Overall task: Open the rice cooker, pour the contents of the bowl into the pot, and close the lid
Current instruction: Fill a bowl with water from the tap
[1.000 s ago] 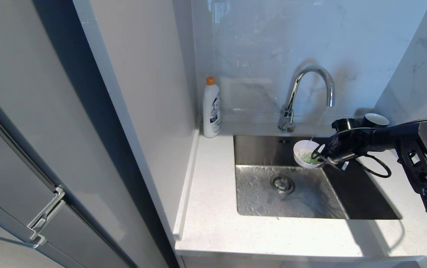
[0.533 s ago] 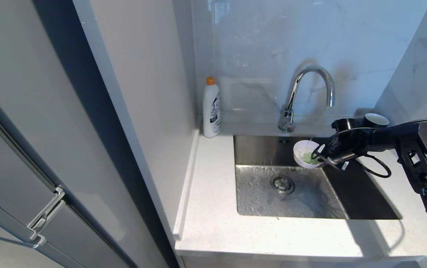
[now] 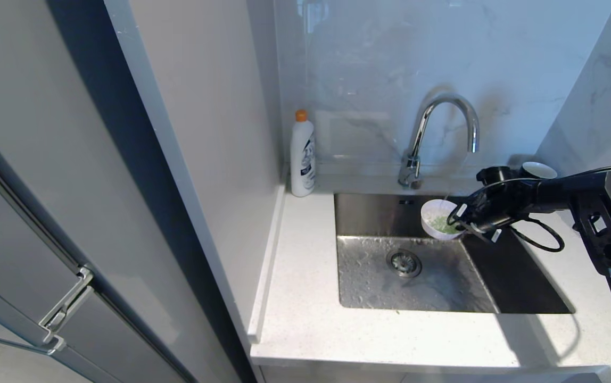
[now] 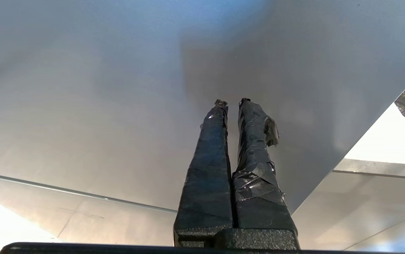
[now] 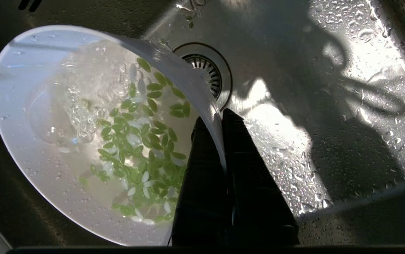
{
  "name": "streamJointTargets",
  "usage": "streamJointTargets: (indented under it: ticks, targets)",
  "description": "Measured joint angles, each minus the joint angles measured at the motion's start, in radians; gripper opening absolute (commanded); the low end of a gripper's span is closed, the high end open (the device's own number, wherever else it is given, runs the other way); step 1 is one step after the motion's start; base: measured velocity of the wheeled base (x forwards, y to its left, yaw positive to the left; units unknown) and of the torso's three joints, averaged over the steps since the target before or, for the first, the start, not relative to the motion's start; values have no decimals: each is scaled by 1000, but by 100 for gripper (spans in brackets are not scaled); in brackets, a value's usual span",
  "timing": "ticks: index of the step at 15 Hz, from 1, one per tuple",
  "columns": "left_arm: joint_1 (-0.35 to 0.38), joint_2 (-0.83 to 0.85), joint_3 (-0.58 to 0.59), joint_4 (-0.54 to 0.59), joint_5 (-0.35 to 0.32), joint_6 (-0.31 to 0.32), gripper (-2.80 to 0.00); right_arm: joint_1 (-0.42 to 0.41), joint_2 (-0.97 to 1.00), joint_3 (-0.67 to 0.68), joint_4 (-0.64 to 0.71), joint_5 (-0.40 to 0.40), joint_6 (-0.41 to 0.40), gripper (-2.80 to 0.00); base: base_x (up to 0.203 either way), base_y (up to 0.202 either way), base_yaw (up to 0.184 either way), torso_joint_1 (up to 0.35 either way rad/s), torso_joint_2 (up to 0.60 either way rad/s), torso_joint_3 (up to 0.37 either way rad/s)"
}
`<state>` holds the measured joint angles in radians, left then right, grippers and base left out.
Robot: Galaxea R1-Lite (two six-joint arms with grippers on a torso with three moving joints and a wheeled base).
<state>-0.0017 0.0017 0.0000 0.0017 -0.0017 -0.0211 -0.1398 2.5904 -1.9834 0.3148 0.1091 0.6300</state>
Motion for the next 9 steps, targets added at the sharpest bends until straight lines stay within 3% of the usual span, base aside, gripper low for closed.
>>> streamJointTargets:
  ticks: [9]
  targets:
    - [0,0,0,0,0,0,-280,-4,-27,0,13,3,19,-280,0,0,0,0,0,0]
